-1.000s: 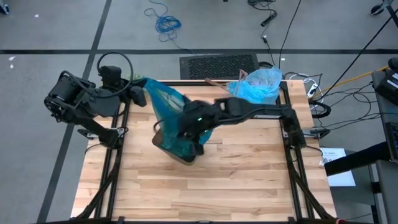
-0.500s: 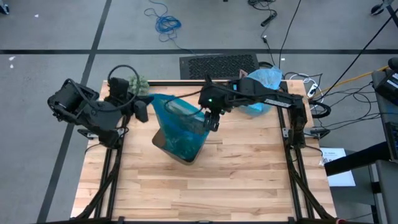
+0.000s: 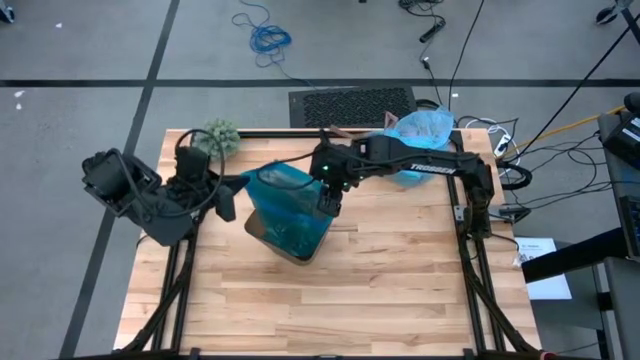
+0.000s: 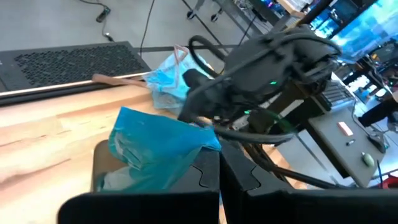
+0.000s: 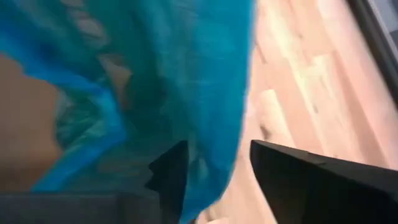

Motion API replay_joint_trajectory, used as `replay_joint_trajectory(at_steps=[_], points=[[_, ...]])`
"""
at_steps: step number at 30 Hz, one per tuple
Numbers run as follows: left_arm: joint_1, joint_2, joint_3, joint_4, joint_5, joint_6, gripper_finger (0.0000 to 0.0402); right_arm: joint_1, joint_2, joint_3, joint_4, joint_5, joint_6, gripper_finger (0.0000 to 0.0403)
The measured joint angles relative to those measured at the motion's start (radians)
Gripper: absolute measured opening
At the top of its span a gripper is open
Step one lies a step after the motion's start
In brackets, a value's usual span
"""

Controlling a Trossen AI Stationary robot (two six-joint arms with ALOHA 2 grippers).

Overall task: Place trash/remove bag and relplace
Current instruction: Insert the bottom blue trash bag into the trash bin

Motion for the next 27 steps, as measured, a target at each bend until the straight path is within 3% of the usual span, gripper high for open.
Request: replay_joint_trajectory(at_steps=[8, 13, 19, 27], points=[[-0.03, 0.013, -0.001, 0.0, -0.001, -0.026, 0.0, 0.011, -0.02, -0.037, -0.005, 0.039, -0.006, 0.0012], [-0.019, 0.013, -0.048, 0.0, 0.038, -0.056, 0.0, 0.017, -0.114, -0.036, -0.03, 0.037, 0.038, 0.0003], [0.016, 0.013, -0.118, 0.0, 0.166, -0.104, 0.0, 0.015, -0.245, -0.034, -0.062, 0.022, 0.136, 0.0001], [0.06, 0.013, -0.236, 0.0, 0.297, -0.16, 0.0, 0.008, -0.223, -0.101, -0.089, -0.029, 0.194, 0.0]])
